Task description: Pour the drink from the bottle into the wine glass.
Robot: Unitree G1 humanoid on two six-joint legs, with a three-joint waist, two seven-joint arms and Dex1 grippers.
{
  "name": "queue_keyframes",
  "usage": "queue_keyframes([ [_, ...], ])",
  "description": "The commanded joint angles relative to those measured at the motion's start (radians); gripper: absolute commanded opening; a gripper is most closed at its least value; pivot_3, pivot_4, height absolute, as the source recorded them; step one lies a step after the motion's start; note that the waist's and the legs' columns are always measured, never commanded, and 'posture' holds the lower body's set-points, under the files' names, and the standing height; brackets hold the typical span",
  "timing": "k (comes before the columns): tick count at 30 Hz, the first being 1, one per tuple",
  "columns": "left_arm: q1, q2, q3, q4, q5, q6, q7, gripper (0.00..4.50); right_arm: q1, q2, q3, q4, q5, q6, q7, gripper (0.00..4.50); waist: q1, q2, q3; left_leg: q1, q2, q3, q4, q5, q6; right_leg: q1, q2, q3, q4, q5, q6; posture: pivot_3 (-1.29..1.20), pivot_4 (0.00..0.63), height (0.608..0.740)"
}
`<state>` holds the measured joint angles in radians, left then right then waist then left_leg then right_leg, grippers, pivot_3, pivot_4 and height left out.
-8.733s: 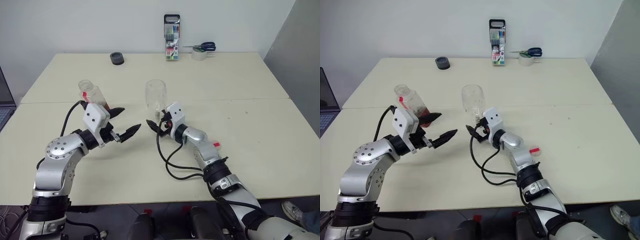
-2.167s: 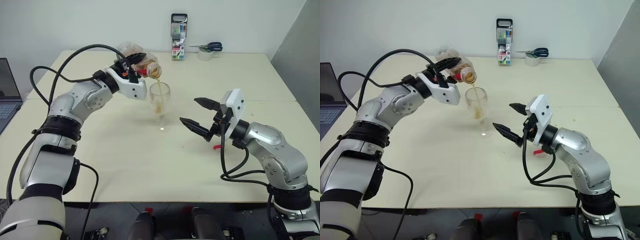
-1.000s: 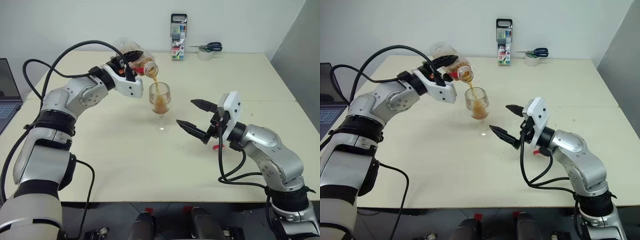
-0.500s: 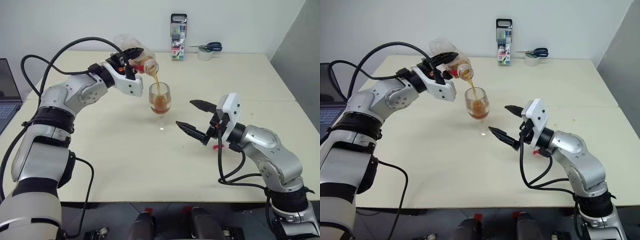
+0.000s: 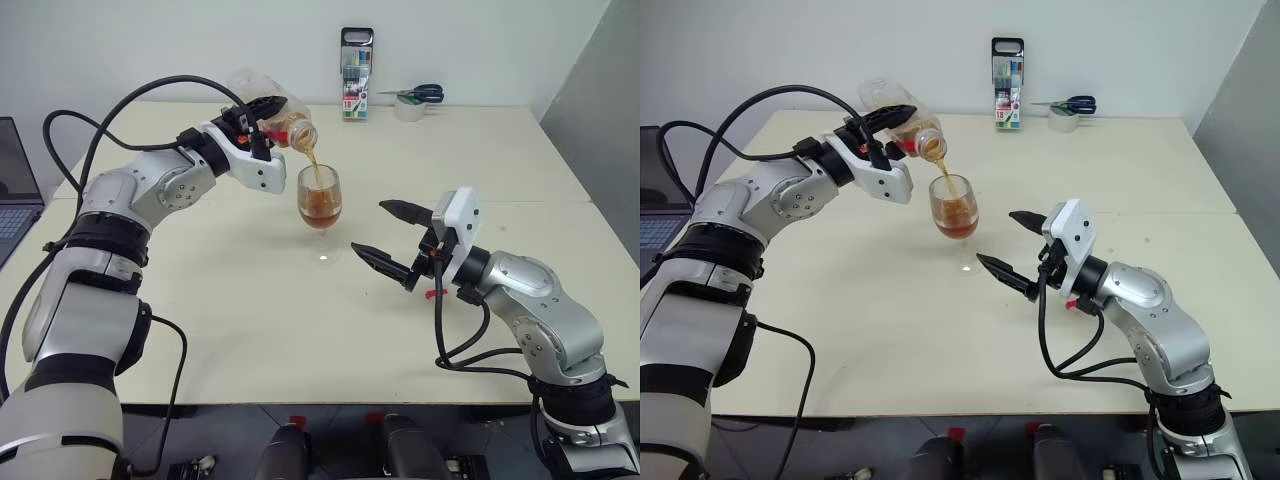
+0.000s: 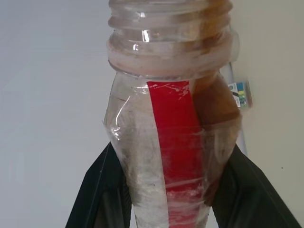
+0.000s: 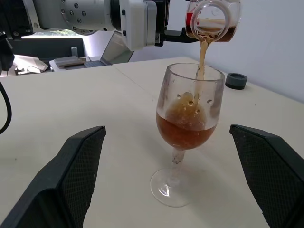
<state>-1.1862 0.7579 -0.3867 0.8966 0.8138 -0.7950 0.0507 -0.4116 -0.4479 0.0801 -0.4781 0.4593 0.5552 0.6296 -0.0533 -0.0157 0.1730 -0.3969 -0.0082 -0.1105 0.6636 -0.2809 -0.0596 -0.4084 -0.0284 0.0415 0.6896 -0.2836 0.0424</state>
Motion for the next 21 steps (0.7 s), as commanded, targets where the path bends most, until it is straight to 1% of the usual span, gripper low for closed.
queue_keyframes([
  [1,-0.05,0.019,0.008,-0.011,-0.003,-0.004,0.021,1.71,-0.002,0.003,-0.005,-0.025,0.004,-0.019,0.002,4.5,0.0,0.0,0.0,0.0,0.0,0.0,0.0,0.0,0.0,0.0,0.0,0.0,0.0,0.0,0.0,0.0,0.15,0.74],
  [11,-0.042,0.013,0.016,-0.011,-0.023,-0.003,0.006,1.71,-0.005,0.003,-0.006,-0.027,0.005,-0.014,0.002,4.5,0.0,0.0,0.0,0.0,0.0,0.0,0.0,0.0,0.0,0.0,0.0,0.0,0.0,0.0,0.0,0.0,0.15,0.74],
  [16,-0.021,0.001,0.039,-0.023,-0.087,0.021,-0.061,1.71,-0.007,0.003,-0.011,-0.029,0.004,-0.013,-0.003,4.5,0.0,0.0,0.0,0.0,0.0,0.0,0.0,0.0,0.0,0.0,0.0,0.0,0.0,0.0,0.0,0.0,0.15,0.74],
  [21,0.034,-0.012,0.072,-0.094,-0.19,0.059,-0.162,1.71,-0.012,0.006,-0.016,-0.029,0.009,-0.009,-0.006,4.5,-0.001,0.0,0.0,0.0,0.0,0.0,0.0,0.0,0.0,0.0,0.0,0.0,0.001,0.0,0.0,0.0,0.15,0.74],
])
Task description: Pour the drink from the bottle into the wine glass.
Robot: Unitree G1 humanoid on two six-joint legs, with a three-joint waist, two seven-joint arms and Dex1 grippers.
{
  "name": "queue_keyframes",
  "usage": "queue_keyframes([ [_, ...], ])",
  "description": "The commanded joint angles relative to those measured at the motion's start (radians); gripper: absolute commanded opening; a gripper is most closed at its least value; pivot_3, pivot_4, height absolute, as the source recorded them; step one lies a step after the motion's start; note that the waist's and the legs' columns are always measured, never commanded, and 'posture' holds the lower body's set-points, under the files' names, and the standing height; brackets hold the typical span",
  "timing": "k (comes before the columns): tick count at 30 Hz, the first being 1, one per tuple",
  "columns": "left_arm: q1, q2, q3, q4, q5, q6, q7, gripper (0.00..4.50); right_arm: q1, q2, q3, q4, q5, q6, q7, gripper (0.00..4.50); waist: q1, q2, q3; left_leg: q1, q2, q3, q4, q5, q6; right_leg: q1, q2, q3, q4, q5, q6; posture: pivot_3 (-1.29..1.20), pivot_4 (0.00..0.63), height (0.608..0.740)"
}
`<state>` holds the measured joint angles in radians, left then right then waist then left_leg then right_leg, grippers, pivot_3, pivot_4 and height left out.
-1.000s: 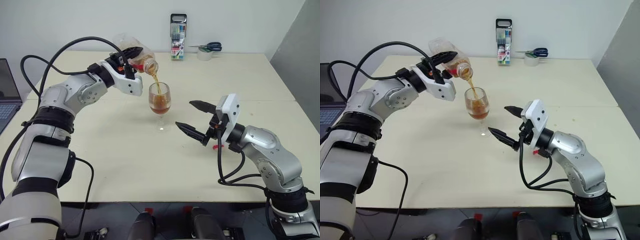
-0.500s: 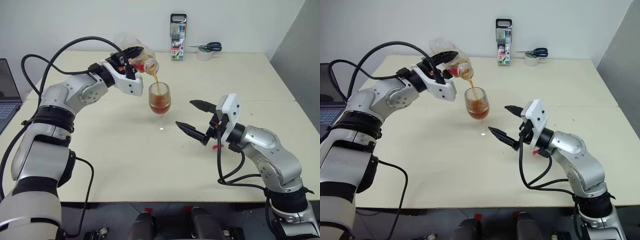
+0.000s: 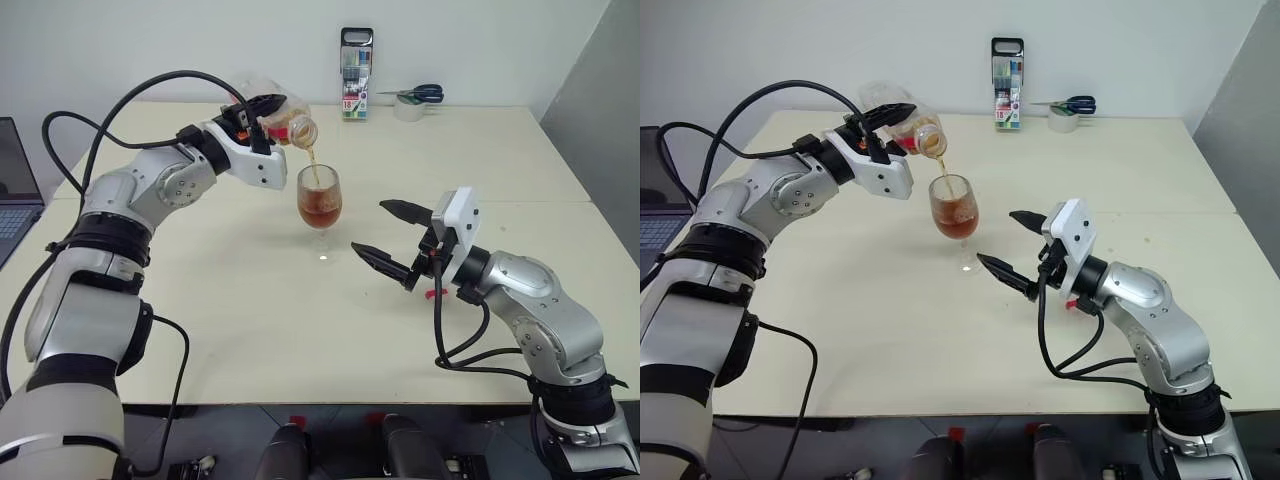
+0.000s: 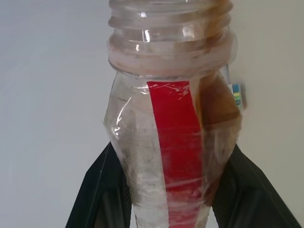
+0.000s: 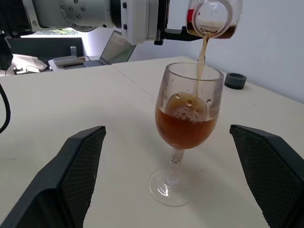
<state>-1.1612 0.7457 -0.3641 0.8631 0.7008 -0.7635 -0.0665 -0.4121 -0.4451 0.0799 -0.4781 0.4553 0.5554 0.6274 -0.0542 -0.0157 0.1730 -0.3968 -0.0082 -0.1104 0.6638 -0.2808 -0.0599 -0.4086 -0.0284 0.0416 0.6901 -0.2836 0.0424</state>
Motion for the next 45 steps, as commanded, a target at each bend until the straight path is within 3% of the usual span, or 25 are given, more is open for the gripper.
queue_keyframes([
  [1,0.022,-0.004,0.061,-0.078,-0.101,0.043,-0.07,1.71,-0.013,0.004,-0.017,-0.029,0.014,-0.008,-0.004,4.5,0.0,0.0,0.0,0.0,0.0,0.0,0.0,0.0,0.0,0.0,0.0,0.0,0.0,0.0,0.0,0.0,0.15,0.74],
  [7,0.134,-0.034,0.145,-0.231,-0.268,0.208,-0.221,1.71,-0.036,0.021,-0.023,-0.033,0.033,0.011,-0.016,4.5,-0.003,0.0,0.0,0.0,0.0,0.0,0.0,0.0,0.0,0.0,0.0,0.0,0.001,0.0,0.0,0.0,0.15,0.74],
  [16,0.421,-0.184,0.453,-0.613,-0.72,0.888,-0.355,1.7,-0.059,-0.019,0.003,-0.095,0.09,0.094,0.018,4.5,-0.007,0.0,0.0,0.001,0.001,-0.001,0.001,0.001,-0.001,0.0,0.0,0.0,0.003,0.0,0.0,0.0,0.15,0.74],
  [21,0.584,-0.235,0.577,-0.748,-0.858,1.089,-0.334,1.69,-0.072,-0.028,0.047,-0.108,0.102,0.131,0.043,4.5,-0.007,0.0,0.0,0.003,0.001,-0.001,0.001,0.001,-0.001,0.0,0.0,0.001,0.006,0.0,0.0,0.0,0.15,0.74],
  [26,0.661,-0.273,0.664,-0.798,-0.972,1.187,-0.326,1.69,-0.1,-0.001,0.098,-0.067,0.064,0.133,0.025,4.5,-0.002,-0.001,-0.001,0.002,0.001,-0.001,0.003,0.0,0.0,0.0,0.0,0.001,0.006,0.0,0.0,0.0,0.15,0.74],
  [38,0.774,-0.281,0.667,-0.752,-0.98,1.121,-0.323,1.69,-0.117,0.018,0.142,-0.038,0.024,0.108,0.036,4.5,0.003,-0.002,-0.002,0.005,0.001,0.001,0.001,0.0,0.0,0.002,-0.001,0.001,0.005,0.0,0.0,0.0,0.15,0.74],
  [45,0.79,-0.268,0.642,-0.742,-0.964,1.067,-0.35,4.01,-0.116,0.027,0.136,-0.047,0.036,0.116,0.036,4.5,0.003,-0.002,-0.002,0.006,0.001,0.001,0.001,0.0,0.0,0.002,-0.001,0.001,0.004,0.0,0.0,0.0,0.15,0.74],
])
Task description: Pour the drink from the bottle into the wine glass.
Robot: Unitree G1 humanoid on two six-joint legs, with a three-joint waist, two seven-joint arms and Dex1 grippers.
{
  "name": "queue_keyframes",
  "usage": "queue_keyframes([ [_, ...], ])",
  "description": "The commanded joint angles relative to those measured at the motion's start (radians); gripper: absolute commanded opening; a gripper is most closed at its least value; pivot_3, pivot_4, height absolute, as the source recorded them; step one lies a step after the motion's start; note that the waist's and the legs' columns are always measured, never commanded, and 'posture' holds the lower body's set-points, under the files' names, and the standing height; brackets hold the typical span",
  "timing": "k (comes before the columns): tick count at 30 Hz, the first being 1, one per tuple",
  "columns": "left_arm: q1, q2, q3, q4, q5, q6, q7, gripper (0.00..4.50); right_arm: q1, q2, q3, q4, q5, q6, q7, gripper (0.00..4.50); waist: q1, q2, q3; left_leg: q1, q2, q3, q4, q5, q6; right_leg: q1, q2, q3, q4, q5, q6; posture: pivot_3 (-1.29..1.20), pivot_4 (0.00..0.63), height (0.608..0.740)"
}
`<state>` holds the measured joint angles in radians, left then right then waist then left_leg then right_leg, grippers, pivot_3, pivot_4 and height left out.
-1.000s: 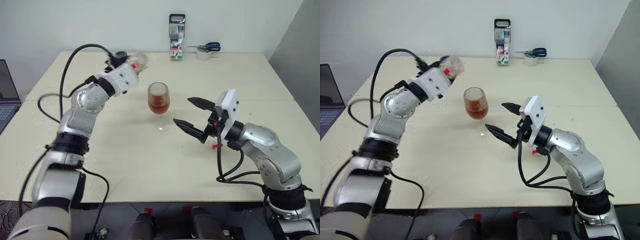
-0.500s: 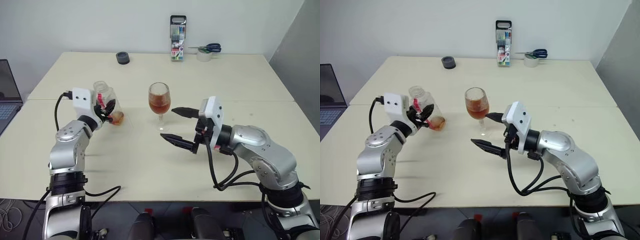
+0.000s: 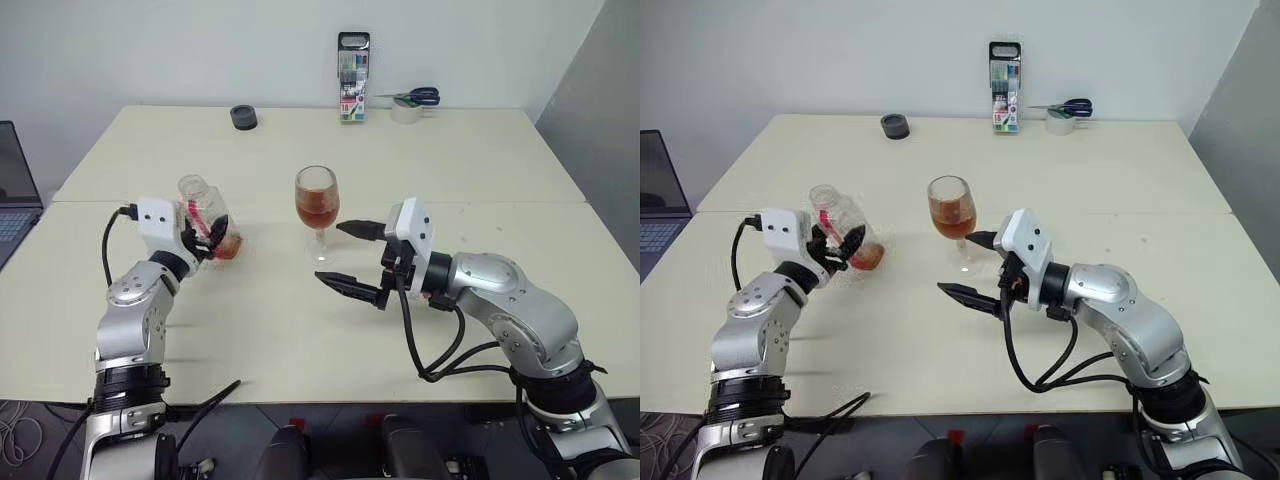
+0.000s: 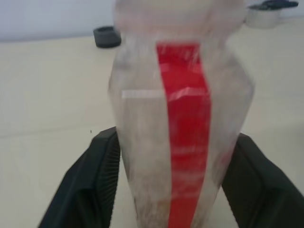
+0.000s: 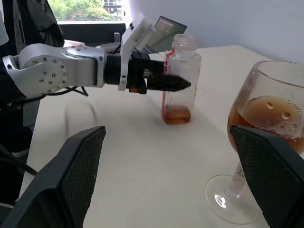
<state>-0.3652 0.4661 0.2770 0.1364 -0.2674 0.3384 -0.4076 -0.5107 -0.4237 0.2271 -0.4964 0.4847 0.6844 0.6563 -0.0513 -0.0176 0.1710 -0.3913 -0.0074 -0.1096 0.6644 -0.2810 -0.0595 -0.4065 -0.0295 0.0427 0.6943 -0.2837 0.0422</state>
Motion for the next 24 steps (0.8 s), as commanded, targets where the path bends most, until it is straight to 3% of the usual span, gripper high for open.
queue_keyframes([
  [1,-0.006,0.012,0.001,-0.015,0.006,-0.039,-0.007,4.31,-0.017,0.006,-0.011,-0.029,0.007,-0.013,0.006,4.5,0.0,0.0,0.0,0.0,0.0,0.0,0.0,0.0,0.0,0.0,0.0,0.0,0.0,0.0,0.0,0.0,0.15,0.74],
  [2,-0.005,0.013,0.001,-0.013,0.008,-0.045,-0.006,4.48,-0.018,0.006,-0.011,-0.029,0.006,-0.013,0.006,4.5,0.001,0.0,0.0,0.0,0.0,0.0,0.0,0.0,0.0,0.0,0.0,0.0,0.0,0.0,0.0,0.0,0.15,0.74],
  [12,0.063,0.024,-0.015,-0.038,0.054,-0.117,-0.003,4.48,0.049,0.02,-0.034,0.007,-0.044,-0.083,-0.032,4.5,0.002,0.0,0.0,0.0,0.0,0.0,-0.001,0.0,0.0,0.0,0.0,0.0,-0.001,0.0,0.0,0.0,0.15,0.74],
  [17,0.158,0.011,-0.018,-0.142,0.111,-0.144,0.064,4.48,0.244,0.084,-0.117,0.068,-0.101,-0.226,-0.134,4.5,0.008,-0.001,0.0,-0.001,0.0,0.0,-0.001,0.0,0.0,0.001,0.0,0.0,-0.003,0.0,0.0,0.0,0.15,0.74],
  [24,0.235,-0.032,-0.001,-0.199,0.091,-0.166,0.083,4.48,0.4,0.214,-0.114,0.086,-0.193,-0.376,-0.262,4.5,0.016,-0.001,-0.001,0.001,0.001,0.002,-0.002,0.0,0.0,0.001,0.0,0.001,-0.004,0.0,0.0,0.0,0.15,0.74],
])
